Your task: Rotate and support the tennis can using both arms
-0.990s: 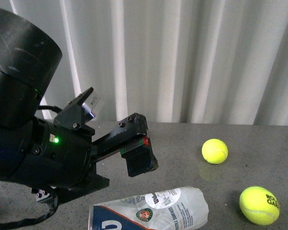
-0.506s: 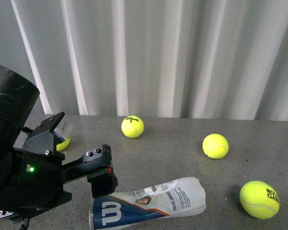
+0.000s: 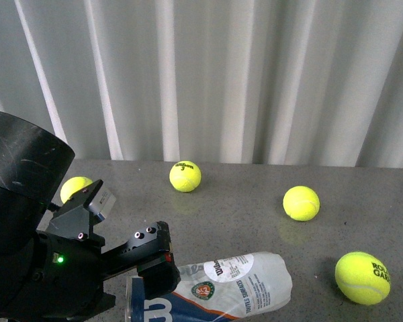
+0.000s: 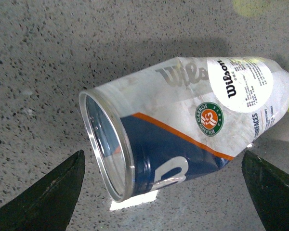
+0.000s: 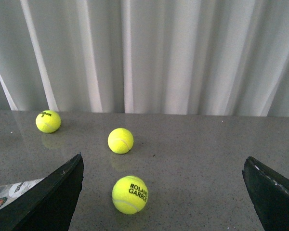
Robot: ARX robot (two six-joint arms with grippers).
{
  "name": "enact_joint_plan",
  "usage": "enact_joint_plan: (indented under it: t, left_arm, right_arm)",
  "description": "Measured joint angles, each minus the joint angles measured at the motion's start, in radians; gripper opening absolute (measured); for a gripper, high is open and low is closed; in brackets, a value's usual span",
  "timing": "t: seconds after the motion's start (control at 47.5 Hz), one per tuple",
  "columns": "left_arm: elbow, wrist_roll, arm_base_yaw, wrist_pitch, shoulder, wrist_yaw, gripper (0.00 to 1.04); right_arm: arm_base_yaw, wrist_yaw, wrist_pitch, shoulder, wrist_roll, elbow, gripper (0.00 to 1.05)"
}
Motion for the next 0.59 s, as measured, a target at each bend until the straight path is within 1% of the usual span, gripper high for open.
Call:
enact_joint_plan:
  t: [0.169, 0.253, 0.506, 0.548, 0.569, 0.59]
  left_arm:
    - [-0.002, -0.094, -0.031, 0.002, 0.026, 0.007, 0.98]
    - [-0.008, -0.149, -0.057, 0.030, 0.051, 0.000, 0.98]
    - [-0.010, -0.200, -0.082, 0.101, 0.097, -0.047, 0.98]
    - [-0.010, -0.200, -0.082, 0.106, 0.101, -0.061, 0.92]
    - [-0.010, -0.200, -0.082, 0.110, 0.103, -0.062, 0.87]
    - [-0.010, -0.200, -0.082, 0.113, 0.103, -0.062, 0.85]
  right_arm:
    - [0.000, 0.000, 0.000, 0.000, 0.000, 0.000, 0.98]
    - [0.000, 0.000, 0.000, 0.000, 0.000, 0.000, 0.98]
    - [0.000, 0.000, 0.000, 0.000, 0.000, 0.000, 0.98]
    - [0.000, 0.000, 0.000, 0.000, 0.000, 0.000, 0.98]
    - [0.000, 0.000, 0.000, 0.000, 0.000, 0.000, 0.98]
    - [0.000, 0.000, 0.000, 0.000, 0.000, 0.000, 0.98]
